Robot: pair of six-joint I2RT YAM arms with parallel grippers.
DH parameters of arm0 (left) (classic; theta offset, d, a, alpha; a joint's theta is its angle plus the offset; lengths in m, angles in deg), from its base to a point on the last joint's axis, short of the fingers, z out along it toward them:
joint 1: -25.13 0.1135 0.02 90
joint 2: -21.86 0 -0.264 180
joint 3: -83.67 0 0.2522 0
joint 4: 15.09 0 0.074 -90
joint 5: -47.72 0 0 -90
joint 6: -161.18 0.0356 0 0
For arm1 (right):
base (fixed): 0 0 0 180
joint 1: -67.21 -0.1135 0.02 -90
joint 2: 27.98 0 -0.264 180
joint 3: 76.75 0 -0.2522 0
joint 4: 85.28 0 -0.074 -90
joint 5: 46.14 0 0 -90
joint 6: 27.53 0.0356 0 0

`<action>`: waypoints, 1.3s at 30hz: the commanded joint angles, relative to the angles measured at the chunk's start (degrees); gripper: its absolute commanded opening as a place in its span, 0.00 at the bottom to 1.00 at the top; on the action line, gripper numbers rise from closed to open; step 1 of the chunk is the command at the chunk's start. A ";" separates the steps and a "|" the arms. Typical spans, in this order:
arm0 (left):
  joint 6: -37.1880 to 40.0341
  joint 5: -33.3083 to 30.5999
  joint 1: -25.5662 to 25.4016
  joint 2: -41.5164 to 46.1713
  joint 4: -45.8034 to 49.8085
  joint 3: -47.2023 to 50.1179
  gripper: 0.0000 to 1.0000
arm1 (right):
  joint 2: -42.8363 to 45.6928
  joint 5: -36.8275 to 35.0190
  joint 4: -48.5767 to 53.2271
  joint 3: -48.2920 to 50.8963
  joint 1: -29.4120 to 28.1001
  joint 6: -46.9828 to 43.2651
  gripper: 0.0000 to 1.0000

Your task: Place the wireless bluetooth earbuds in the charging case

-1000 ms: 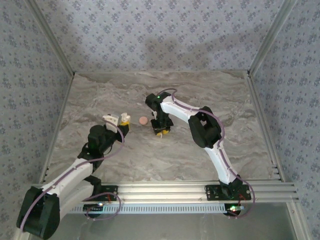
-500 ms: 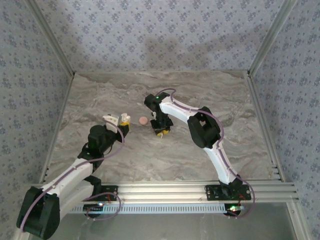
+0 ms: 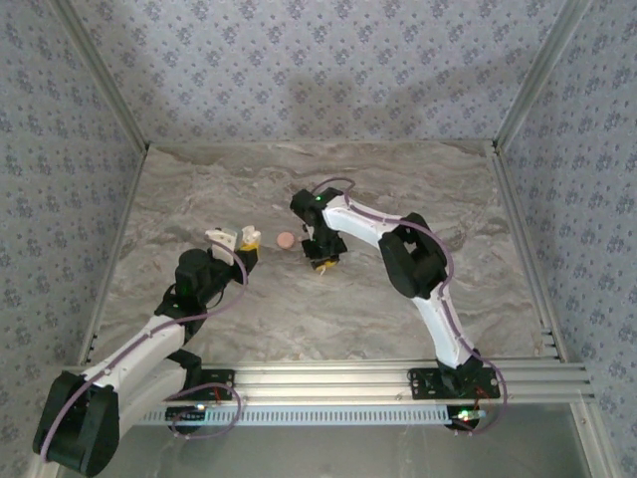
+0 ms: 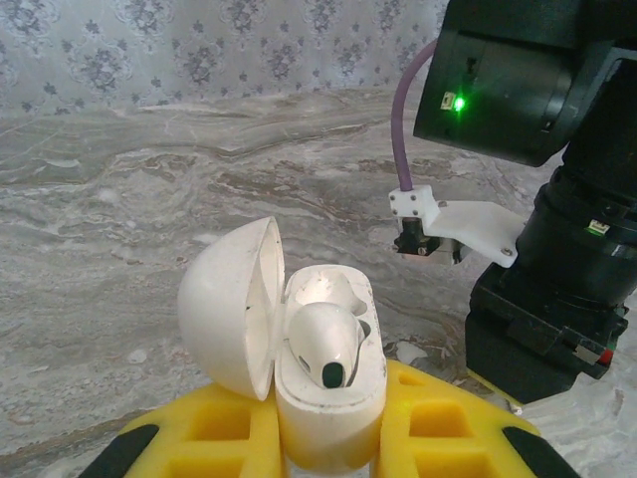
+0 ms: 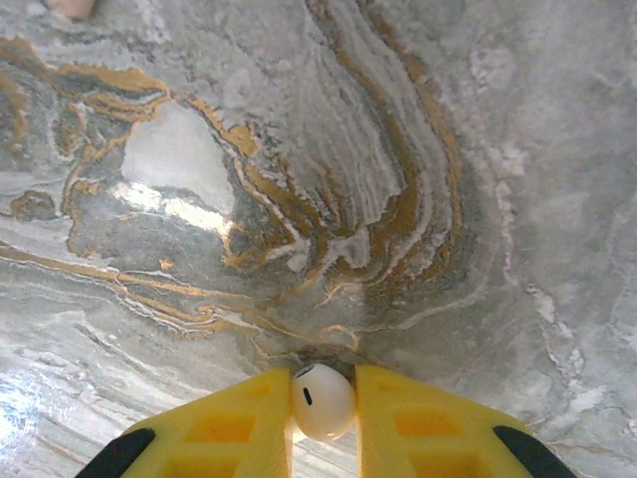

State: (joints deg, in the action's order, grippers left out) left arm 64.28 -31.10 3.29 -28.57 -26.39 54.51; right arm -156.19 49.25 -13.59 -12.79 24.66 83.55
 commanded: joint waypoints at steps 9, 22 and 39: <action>3.88 13.36 -2.88 -9.97 -5.61 -5.56 0.13 | 24.72 -2.01 -25.55 22.57 0.82 -6.40 0.20; 10.42 21.74 -10.69 -21.29 -8.81 -12.93 0.13 | 47.99 -7.99 -38.86 40.06 -0.12 -19.84 0.19; 9.98 27.67 -12.26 -24.48 -11.86 -15.69 0.13 | 55.78 -10.93 -47.68 45.15 -7.35 -29.77 0.19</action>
State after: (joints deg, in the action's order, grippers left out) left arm 73.96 -5.52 -8.62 -52.88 -35.52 40.59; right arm -101.39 39.67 -59.38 31.60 17.95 55.95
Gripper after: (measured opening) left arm 0.190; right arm 0.191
